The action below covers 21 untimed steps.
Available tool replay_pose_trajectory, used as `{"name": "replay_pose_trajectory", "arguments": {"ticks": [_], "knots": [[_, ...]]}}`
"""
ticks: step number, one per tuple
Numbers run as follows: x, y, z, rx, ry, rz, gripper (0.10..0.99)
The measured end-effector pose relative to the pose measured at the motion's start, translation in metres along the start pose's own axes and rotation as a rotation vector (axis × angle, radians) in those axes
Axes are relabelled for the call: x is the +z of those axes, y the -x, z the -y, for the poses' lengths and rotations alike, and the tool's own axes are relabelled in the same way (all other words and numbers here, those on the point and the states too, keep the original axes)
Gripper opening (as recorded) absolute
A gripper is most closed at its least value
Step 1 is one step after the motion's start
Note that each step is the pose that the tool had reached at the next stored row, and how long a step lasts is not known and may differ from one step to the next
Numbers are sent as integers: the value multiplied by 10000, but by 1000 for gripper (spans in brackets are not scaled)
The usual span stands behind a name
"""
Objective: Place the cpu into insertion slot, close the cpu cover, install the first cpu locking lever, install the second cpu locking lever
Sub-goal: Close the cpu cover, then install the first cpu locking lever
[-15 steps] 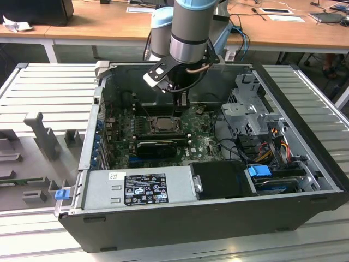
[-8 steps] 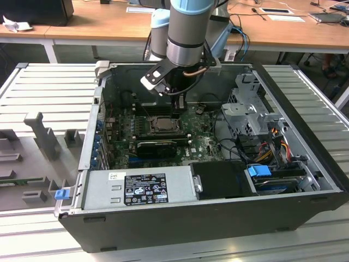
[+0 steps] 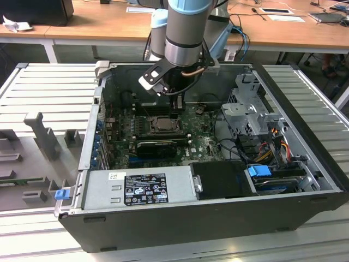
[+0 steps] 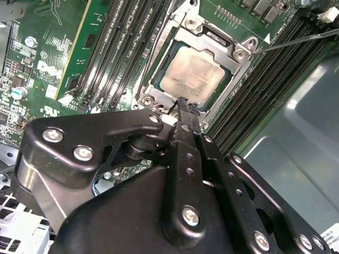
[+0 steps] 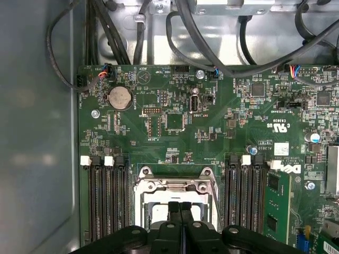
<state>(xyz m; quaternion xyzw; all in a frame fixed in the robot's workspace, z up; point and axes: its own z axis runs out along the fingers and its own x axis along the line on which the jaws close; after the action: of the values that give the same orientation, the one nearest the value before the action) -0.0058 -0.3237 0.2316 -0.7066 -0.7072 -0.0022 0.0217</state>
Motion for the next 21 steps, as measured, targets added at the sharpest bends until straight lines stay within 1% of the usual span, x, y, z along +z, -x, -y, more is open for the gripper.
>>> {"name": "replay_pose_trajectory", "arguments": {"ticks": [9,12,21], "knots": [[-6,0,49,0,0,-1,106],[-31,-1,50,0,0,0,106],[-62,-2,51,0,-1,1,106]]}}
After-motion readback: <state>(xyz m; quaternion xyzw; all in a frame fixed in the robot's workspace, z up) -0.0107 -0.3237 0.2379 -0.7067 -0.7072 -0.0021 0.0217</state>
